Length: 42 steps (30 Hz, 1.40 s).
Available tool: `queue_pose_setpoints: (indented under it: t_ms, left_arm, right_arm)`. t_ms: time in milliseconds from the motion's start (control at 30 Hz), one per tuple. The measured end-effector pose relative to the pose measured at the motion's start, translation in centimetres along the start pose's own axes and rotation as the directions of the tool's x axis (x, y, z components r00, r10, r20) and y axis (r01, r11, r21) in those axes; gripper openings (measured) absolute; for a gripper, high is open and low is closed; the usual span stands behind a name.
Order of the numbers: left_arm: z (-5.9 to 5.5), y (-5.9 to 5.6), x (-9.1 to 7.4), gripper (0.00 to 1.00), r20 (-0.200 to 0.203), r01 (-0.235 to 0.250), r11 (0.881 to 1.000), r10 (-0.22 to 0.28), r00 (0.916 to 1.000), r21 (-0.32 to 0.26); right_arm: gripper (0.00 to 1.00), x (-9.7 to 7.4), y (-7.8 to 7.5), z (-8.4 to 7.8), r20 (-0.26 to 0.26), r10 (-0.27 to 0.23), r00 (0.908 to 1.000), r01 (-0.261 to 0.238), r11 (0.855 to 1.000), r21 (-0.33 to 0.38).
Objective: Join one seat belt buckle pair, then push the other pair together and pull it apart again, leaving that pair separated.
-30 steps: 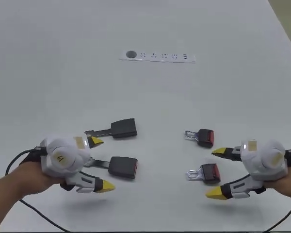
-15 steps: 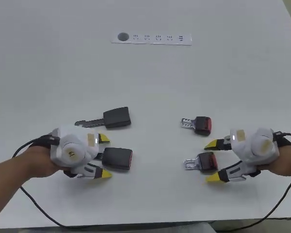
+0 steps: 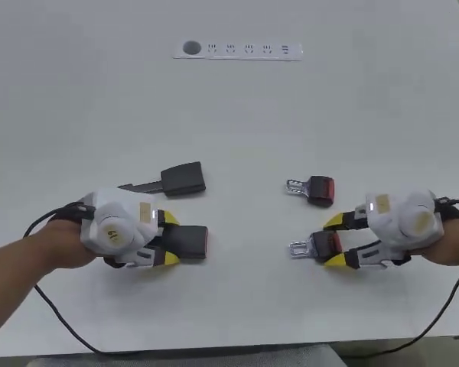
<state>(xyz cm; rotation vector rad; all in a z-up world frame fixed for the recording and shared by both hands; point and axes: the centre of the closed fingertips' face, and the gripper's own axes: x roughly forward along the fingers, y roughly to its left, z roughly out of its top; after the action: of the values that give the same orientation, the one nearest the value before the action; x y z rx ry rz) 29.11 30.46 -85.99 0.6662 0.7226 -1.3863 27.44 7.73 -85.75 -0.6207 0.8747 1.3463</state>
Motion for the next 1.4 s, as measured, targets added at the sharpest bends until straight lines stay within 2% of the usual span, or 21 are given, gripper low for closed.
queue_pose_setpoints:
  t_ms: [100,200,267,367,500,600,767,1000,1133,1333,1400]
  left_arm:
    - [0.0,0.0,0.1,0.35,-0.01,-0.002,1.0,0.002,0.9999,0.001]
    - [0.0,0.0,0.1,0.35,-0.019,-0.005,1.0,0.005,0.9998,-0.003]
    - [0.0,0.0,0.1,0.35,-0.017,-0.011,1.0,0.011,0.9998,-0.011]
    - [0.0,0.0,0.1,0.35,-0.022,-0.015,1.0,0.015,0.9996,-0.016]
    - [0.0,0.0,0.1,0.34,-0.034,-0.015,1.0,0.014,0.9993,-0.011]
    - [0.1,0.0,0.1,0.34,-0.035,-0.013,1.0,0.013,0.9993,-0.01]
    - [0.1,-0.1,0.2,0.34,-0.053,-0.012,1.0,0.012,0.9985,-0.006]
    - [0.0,-0.1,0.2,0.34,-0.068,-0.011,1.0,0.011,0.9976,0.0]
    - [0.0,-0.2,0.2,0.34,-0.066,-0.007,1.0,0.007,0.9978,0.006]
    - [0.0,-0.2,0.2,0.34,-0.063,-0.005,1.0,0.006,0.998,0.011]
    - [0.0,-0.2,0.2,0.34,-0.066,-0.005,1.0,0.005,0.9978,0.011]
  right_arm:
    - [0.37,0.0,-0.2,0.0,0.022,-0.009,0.9997,0.009,0.999,0.037]
    - [0.36,0.0,-0.1,0.0,0.02,-0.014,0.9997,0.013,1.0,0.025]
    - [0.36,0.0,-0.1,0.2,0.033,-0.021,0.9992,0.019,0.997,0.078]
    - [0.36,0.1,0.0,0.5,0.038,-0.021,0.9991,0.018,0.998,0.068]
    - [0.36,0.5,0.0,0.9,0.05,-0.02,0.9985,0.016,0.996,0.091]
    - [0.36,1.2,-0.1,1.8,0.059,-0.026,0.9979,0.022,0.997,0.074]
    - [0.36,2.3,-0.2,3.5,0.086,-0.032,0.9958,0.025,0.996,0.084]
    - [0.36,3.8,-0.4,5.3,0.094,-0.006,0.9955,0.001,0.999,0.051]
    - [0.36,4.6,-0.3,6.5,0.104,0.002,0.9946,-0.006,0.999,0.04]
    - [0.36,5.8,-0.4,8.5,0.132,-0.003,0.9913,-0.007,0.997,0.071]
    - [0.36,6.4,-0.2,9.3,0.141,0.005,0.99,-0.012,0.999,0.051]
